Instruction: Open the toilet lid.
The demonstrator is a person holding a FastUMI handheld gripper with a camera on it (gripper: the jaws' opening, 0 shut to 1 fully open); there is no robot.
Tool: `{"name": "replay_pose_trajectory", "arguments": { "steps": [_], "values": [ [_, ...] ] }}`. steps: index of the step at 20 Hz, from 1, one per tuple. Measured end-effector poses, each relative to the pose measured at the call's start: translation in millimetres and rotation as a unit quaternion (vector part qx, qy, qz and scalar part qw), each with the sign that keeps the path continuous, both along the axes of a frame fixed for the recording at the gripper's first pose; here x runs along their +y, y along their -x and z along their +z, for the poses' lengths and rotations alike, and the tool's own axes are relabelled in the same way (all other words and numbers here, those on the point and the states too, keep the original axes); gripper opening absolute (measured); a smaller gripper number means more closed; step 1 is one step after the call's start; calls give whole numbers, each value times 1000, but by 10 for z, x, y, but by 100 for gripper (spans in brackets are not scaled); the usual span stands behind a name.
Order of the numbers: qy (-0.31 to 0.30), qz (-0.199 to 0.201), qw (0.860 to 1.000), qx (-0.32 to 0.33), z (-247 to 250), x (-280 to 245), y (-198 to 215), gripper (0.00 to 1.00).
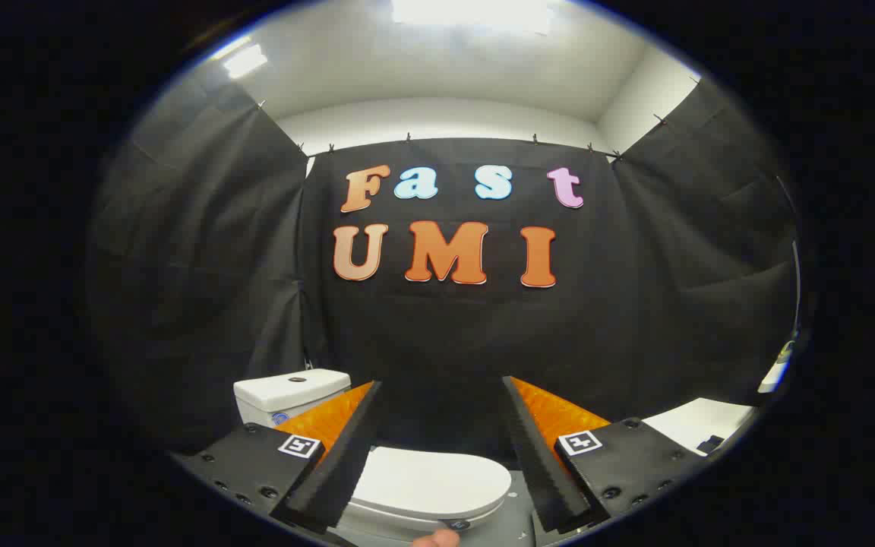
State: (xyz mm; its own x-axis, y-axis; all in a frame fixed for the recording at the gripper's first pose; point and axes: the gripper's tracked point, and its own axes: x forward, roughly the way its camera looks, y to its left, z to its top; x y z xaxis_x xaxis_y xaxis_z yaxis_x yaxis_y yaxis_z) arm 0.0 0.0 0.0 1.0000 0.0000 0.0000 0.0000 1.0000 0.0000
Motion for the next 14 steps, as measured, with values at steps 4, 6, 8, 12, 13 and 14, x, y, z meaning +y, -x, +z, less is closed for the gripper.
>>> {"name": "replay_pose_trajectory", "arguments": {
  "steps": [4,6,8,12,13,14],
  "values": [
    [13,-2,1000,0,-47,-8,26,98],
    [9,-4,1000,6,-83,15,57,98],
    [14,-2,1000,5,-66,94,52,98],
    [27,7,1000,4,-42,255,69,98],
    [28,10,1000,4,-44,291,64,98],
    [30,12,999,4,-38,305,66,98]
  ]
}}
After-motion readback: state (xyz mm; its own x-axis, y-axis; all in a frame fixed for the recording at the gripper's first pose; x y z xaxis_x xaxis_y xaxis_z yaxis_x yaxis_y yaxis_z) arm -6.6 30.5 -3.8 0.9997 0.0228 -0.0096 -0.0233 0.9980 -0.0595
